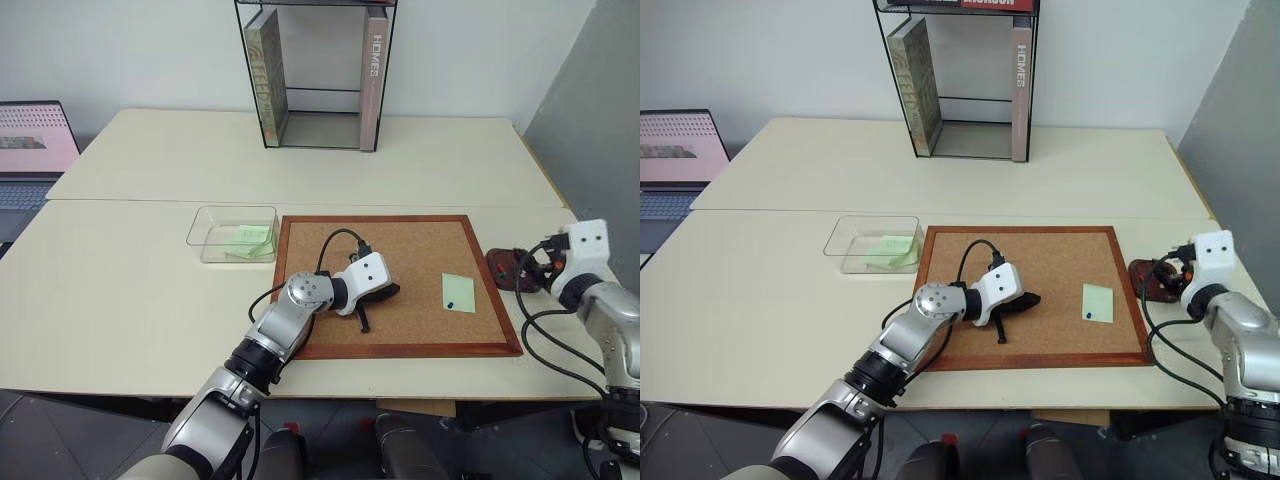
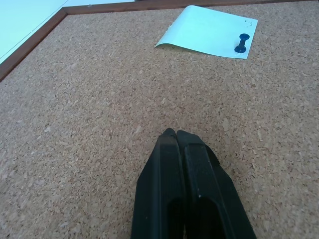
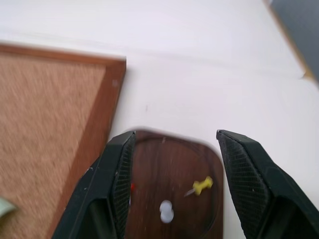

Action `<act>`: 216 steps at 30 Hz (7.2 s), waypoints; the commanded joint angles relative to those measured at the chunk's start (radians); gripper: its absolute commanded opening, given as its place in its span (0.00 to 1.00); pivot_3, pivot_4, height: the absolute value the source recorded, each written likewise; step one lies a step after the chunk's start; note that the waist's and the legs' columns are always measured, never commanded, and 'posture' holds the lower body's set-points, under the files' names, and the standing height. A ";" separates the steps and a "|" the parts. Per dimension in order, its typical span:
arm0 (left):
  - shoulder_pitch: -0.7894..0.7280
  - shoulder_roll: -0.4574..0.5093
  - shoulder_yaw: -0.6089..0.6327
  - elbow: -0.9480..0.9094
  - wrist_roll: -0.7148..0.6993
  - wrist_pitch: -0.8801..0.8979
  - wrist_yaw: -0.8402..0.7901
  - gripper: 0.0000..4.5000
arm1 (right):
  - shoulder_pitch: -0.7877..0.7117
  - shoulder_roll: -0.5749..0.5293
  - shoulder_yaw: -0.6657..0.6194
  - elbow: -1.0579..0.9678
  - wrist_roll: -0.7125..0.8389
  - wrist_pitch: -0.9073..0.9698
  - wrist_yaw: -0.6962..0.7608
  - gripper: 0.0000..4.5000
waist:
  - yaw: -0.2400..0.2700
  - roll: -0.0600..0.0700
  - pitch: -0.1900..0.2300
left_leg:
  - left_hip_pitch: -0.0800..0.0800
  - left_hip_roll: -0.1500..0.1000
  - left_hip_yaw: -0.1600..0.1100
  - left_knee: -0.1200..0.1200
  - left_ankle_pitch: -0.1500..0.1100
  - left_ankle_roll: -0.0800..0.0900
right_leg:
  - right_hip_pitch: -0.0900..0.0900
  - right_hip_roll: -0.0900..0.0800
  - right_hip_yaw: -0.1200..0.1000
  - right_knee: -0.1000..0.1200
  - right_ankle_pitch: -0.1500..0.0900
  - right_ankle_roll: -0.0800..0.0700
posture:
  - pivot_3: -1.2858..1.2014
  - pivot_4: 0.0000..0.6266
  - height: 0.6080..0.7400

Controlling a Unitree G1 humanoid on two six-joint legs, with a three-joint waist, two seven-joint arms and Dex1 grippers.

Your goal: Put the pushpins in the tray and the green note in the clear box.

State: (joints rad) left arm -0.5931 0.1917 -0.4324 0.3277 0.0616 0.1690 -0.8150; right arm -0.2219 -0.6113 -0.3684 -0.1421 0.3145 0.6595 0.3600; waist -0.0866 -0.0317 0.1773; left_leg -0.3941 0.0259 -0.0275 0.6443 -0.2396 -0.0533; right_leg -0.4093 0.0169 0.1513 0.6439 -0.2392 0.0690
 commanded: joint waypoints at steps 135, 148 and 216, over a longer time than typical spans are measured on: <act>-0.269 -0.127 0.146 0.331 -0.125 -0.416 -0.213 0.01 | -0.044 -0.034 0.181 -0.585 0.446 0.361 0.019 0.00 | 0.005 -0.005 0.001 | -0.012 0.000 -0.001 -0.002 -0.001 0.000 | -0.012 0.000 -0.002 0.000 0.003 0.006 | 0.52 0.24 1.00; -0.242 -0.109 0.140 0.316 -0.113 -0.416 -0.217 0.01 | -0.071 -0.019 0.130 -0.578 0.487 0.361 -0.025 0.00 | 0.005 -0.005 0.001 | -0.012 0.000 -0.001 -0.002 -0.001 0.000 | -0.012 0.000 -0.002 0.001 0.003 0.006 | 0.52 0.24 1.00; -0.004 0.293 0.439 -0.549 -0.038 0.361 0.234 0.00 | -0.203 -0.101 0.243 -0.307 0.359 0.070 0.365 0.93 | -0.002 -0.003 0.002 | -0.006 0.002 0.001 0.001 0.000 0.000 | -0.009 0.001 0.000 0.006 0.004 0.007 | 0.52 0.24 1.00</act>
State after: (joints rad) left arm -0.5945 0.4360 -0.0524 -0.1207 0.0098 0.4720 -0.6013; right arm -0.3754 -0.7217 -0.1704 -0.4580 0.6706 0.7475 0.6844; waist -0.0887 -0.0351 0.1788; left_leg -0.4006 0.0273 -0.0271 0.6455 -0.2398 -0.0528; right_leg -0.4178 0.0182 0.1512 0.6494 -0.2350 0.0762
